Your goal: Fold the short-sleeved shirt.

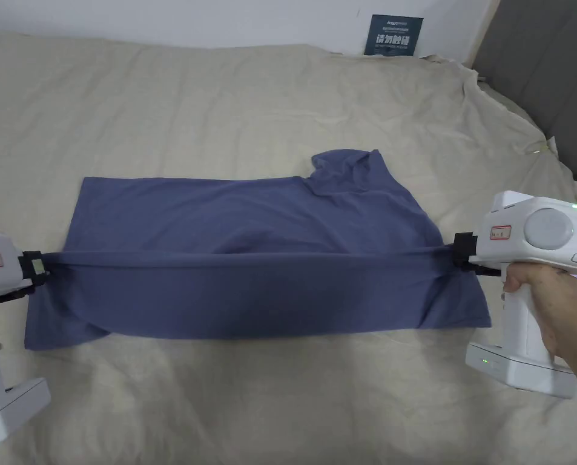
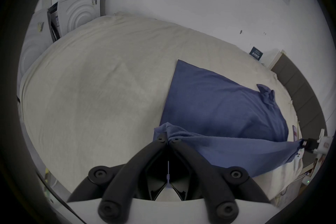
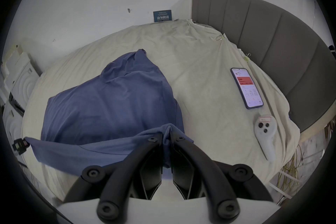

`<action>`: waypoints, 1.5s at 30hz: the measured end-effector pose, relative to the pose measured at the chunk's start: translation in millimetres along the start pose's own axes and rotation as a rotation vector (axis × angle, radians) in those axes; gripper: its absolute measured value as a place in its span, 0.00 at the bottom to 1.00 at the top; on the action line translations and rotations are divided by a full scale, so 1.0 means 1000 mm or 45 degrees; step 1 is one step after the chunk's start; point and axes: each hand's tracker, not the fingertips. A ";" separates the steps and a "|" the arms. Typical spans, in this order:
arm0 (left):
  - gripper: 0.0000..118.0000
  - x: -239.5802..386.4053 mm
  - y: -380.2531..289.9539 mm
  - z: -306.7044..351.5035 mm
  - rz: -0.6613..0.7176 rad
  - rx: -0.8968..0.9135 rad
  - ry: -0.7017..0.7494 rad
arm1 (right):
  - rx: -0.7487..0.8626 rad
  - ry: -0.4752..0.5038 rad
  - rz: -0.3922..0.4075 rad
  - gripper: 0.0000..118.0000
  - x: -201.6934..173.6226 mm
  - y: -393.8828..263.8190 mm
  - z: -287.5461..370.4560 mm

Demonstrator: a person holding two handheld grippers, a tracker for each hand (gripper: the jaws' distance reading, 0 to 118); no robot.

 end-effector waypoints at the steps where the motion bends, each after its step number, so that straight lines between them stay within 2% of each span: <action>1: 0.00 0.004 0.005 -0.008 -0.030 0.005 0.005 | -0.009 -0.010 -0.017 0.05 -0.002 0.007 -0.011; 10: 0.00 0.024 0.038 -0.087 -0.157 -0.104 0.104 | -0.124 -0.063 -0.018 0.05 -0.017 0.040 -0.089; 16: 0.02 0.026 0.035 -0.111 -0.174 -0.159 0.133 | -0.130 -0.072 0.002 0.07 -0.025 0.039 -0.114; 17: 0.09 0.025 0.034 -0.110 -0.162 -0.152 0.138 | -0.122 -0.071 0.006 0.13 -0.026 0.038 -0.114; 18: 0.19 0.024 0.034 -0.107 -0.149 -0.142 0.126 | -0.111 -0.074 0.013 0.27 -0.026 0.037 -0.113; 19: 0.46 0.022 0.035 -0.103 -0.123 -0.122 0.145 | -0.092 -0.084 0.020 0.55 -0.025 0.038 -0.110; 20: 0.70 0.019 0.037 -0.099 -0.108 -0.112 0.167 | -0.080 -0.088 0.018 0.78 -0.024 0.038 -0.106; 21: 0.90 0.016 0.039 -0.093 -0.097 -0.102 0.164 | -0.065 -0.096 0.010 0.91 -0.021 0.039 -0.099; 22: 1.00 0.014 0.040 -0.085 -0.094 -0.068 0.165 | -0.022 -0.100 -0.019 0.96 -0.018 0.040 -0.089; 25: 1.00 0.009 0.043 -0.048 -0.064 0.084 0.138 | 0.116 -0.044 -0.057 0.95 -0.008 0.044 -0.051; 27: 1.00 0.008 0.045 -0.023 -0.041 0.143 0.120 | 0.180 -0.018 -0.040 0.95 -0.003 0.044 -0.020; 30: 1.00 0.008 0.034 0.021 -0.013 0.306 0.067 | 0.360 -0.007 0.105 0.95 -0.004 0.032 0.033; 33: 1.00 0.016 0.011 0.060 -0.112 0.460 0.044 | 0.527 0.005 0.244 0.96 -0.006 0.004 0.080; 36: 1.00 0.025 -0.021 0.089 -0.250 0.597 0.054 | 0.636 -0.020 0.305 0.97 -0.009 -0.034 0.113; 38: 1.00 0.028 -0.040 0.106 -0.255 0.621 0.044 | 0.689 -0.039 0.328 0.97 -0.011 -0.060 0.127; 41: 0.99 0.029 -0.072 0.122 -0.255 0.654 0.032 | 0.738 -0.002 0.290 0.96 -0.013 -0.097 0.145; 43: 0.92 0.029 -0.093 0.132 -0.288 0.701 0.012 | 0.755 0.055 0.242 0.94 -0.014 -0.117 0.156; 44: 0.84 0.029 -0.102 0.138 -0.312 0.708 0.003 | 0.767 0.080 0.239 0.90 -0.015 -0.126 0.161; 45: 0.73 0.030 -0.109 0.143 -0.325 0.716 -0.005 | 0.767 0.087 0.244 0.83 -0.016 -0.132 0.165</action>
